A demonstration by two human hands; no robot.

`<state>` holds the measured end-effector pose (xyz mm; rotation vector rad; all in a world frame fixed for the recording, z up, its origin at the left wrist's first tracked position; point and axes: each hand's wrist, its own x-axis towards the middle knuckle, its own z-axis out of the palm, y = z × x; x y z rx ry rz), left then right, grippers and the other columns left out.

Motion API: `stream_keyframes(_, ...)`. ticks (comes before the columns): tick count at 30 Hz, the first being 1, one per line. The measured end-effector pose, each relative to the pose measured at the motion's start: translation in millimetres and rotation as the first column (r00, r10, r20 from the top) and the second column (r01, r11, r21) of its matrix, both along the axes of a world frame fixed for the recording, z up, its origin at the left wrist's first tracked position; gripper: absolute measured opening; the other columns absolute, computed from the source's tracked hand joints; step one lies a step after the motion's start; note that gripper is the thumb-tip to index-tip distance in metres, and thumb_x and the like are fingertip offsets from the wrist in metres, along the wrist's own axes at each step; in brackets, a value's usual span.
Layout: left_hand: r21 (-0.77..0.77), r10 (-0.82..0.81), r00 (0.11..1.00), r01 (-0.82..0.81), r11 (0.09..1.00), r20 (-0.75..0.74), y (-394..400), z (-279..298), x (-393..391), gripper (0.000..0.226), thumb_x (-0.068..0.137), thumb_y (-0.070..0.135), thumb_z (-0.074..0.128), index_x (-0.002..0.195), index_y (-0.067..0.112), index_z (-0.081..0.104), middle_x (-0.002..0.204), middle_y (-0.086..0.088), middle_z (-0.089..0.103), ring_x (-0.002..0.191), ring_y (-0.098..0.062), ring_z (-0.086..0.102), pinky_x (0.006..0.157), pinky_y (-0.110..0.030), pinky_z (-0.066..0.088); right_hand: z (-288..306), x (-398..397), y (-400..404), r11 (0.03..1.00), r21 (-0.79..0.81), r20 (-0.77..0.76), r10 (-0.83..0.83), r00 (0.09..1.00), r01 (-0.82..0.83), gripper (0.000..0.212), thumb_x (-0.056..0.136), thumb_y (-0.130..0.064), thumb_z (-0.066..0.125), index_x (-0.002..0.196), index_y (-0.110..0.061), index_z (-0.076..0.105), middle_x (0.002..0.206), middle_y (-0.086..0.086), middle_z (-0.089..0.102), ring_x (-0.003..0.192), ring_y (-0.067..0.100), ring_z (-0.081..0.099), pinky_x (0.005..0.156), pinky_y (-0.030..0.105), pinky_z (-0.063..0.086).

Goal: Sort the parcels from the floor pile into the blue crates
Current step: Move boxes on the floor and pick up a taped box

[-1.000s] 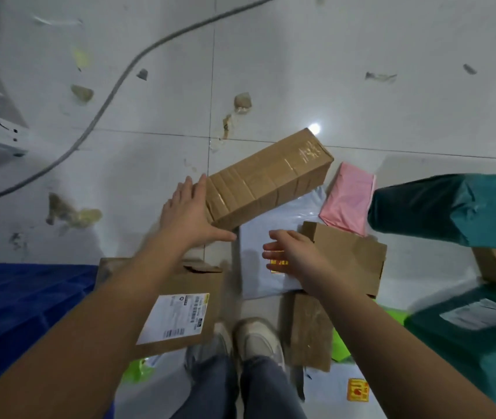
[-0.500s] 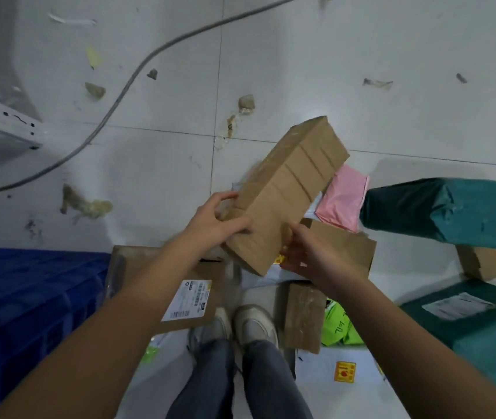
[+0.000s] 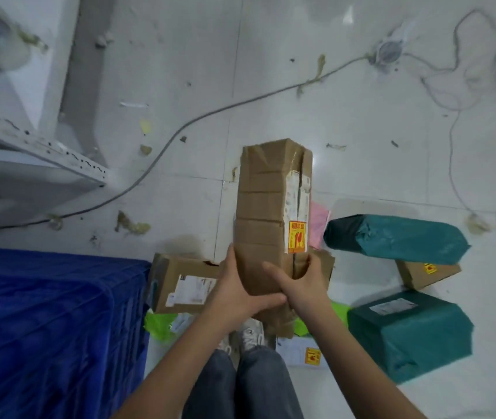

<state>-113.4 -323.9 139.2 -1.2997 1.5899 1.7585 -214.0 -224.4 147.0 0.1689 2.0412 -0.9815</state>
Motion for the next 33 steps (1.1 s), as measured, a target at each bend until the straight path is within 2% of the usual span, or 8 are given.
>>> stream_keyframes(3, -0.054, 0.044, 0.999, -0.044, 0.998, 0.0, -5.7, 33.3, 1.0, 0.146, 0.038, 0.055, 0.084, 0.146, 0.039, -0.013, 0.154, 0.003, 0.021, 0.136, -0.023, 0.034, 0.104, -0.046, 0.043, 32.2, 6.6, 1.0, 0.982, -0.184, 0.06, 0.05, 0.997, -0.038, 0.054, 0.075, -0.031, 0.075, 0.116, -0.035, 0.041, 0.103, -0.021, 0.057, 0.086, -0.015, 0.06, 0.063, 0.004, 0.049)
stream_keyframes(5, -0.061, 0.137, 0.988, -0.141, 0.988, -0.067, -14.8, 53.5, 4.9, 0.134, 0.046, 0.044, 0.087, 0.147, 0.035, -0.001, 0.148, -0.001, 0.029, 0.131, -0.022, 0.04, 0.099, -0.044, 0.047, 52.8, 10.3, 3.5, 0.963, -0.255, 0.085, 0.113, 0.99, -0.089, 0.052, 0.082, -0.03, 0.068, 0.126, -0.039, 0.042, 0.113, -0.018, 0.06, 0.1, -0.009, 0.059, 0.078, 0.014, 0.053)
stream_keyframes(8, -0.01, 0.22, 0.964, -0.224, 0.974, -0.15, -32.1, 88.9, 23.1, 0.103, 0.056, 0.026, 0.086, 0.14, 0.03, 0.026, 0.135, 0.0, 0.048, 0.117, -0.017, 0.052, 0.094, -0.039, 0.05, 85.8, 14.2, 7.3, 0.933, -0.357, 0.112, 0.083, 0.99, -0.038, 0.034, 0.089, -0.015, 0.06, 0.113, -0.04, 0.055, 0.1, -0.021, 0.067, 0.092, -0.007, 0.063, 0.067, 0.01, 0.051)
stream_keyframes(10, 0.105, 0.282, 0.943, -0.266, 0.958, -0.18, -42.2, 120.5, 42.2, 0.104, 0.048, 0.032, 0.085, 0.138, 0.03, 0.033, 0.128, 0.002, 0.055, 0.111, -0.016, 0.057, 0.091, -0.038, 0.052, 112.6, 17.6, 8.7, 0.907, -0.42, 0.192, 0.1, 0.976, -0.011, 0.031, 0.085, -0.019, 0.066, 0.11, -0.035, 0.058, 0.103, -0.015, 0.068, 0.09, -0.004, 0.066, 0.065, 0.01, 0.052)
stream_keyframes(13, 0.206, 0.345, 0.902, -0.297, 0.932, -0.26, -53.8, 175.9, 76.4, 0.108, 0.045, 0.037, 0.085, 0.141, 0.034, 0.034, 0.124, 0.005, 0.061, 0.109, -0.013, 0.062, 0.085, -0.031, 0.055, 162.8, 30.5, 1.1, 0.853, -0.504, 0.275, 0.309, 0.91, -0.137, 0.081, 0.053, -0.052, 0.082, 0.125, -0.036, 0.048, 0.119, -0.009, 0.061, 0.096, 0.001, 0.066, 0.07, 0.016, 0.054)
stream_keyframes(16, 0.229, 0.414, 0.854, -0.355, 0.906, -0.316, -56.1, 227.0, 107.3, 0.096, 0.05, 0.033, 0.082, 0.137, 0.032, 0.04, 0.123, 0.004, 0.063, 0.106, -0.011, 0.064, 0.076, -0.025, 0.056, 207.6, 49.6, -11.8, 0.789, -0.551, 0.253, 0.466, 0.848, -0.27, 0.099, 0.048, -0.057, 0.083, 0.133, -0.04, 0.037, 0.125, -0.006, 0.058, 0.101, 0.003, 0.065, 0.074, 0.018, 0.055)
stream_keyframes(24, 0.209, 0.701, 0.604, -0.682, 0.701, -0.379, -26.1, 317.4, 177.0, 0.083, 0.062, 0.022, 0.083, 0.136, 0.027, 0.044, 0.118, 0.004, 0.067, 0.106, -0.016, 0.066, 0.079, -0.029, 0.054, 288.3, 103.1, -32.5, 0.699, -0.58, 0.131, 0.588, 0.798, -0.419, 0.09, 0.057, -0.043, 0.08, 0.136, -0.035, 0.037, 0.111, -0.004, 0.068, 0.099, 0.01, 0.068, 0.072, 0.02, 0.056)
stream_keyframes(33, 0.187, 0.846, 0.299, -0.892, 0.412, -0.441, 20.5, 348.2, 297.2, 0.08, 0.043, 0.03, 0.085, 0.117, 0.027, 0.056, 0.112, -0.001, 0.068, 0.102, -0.017, 0.066, 0.076, -0.025, 0.053, 326.4, 207.0, -40.6, 0.514, -0.555, 0.056, 0.807, 0.588, -0.654, 0.098, 0.052, -0.044, 0.08, 0.139, -0.028, 0.037, 0.123, 0.005, 0.063, 0.11, 0.019, 0.063, 0.093, 0.039, 0.054)
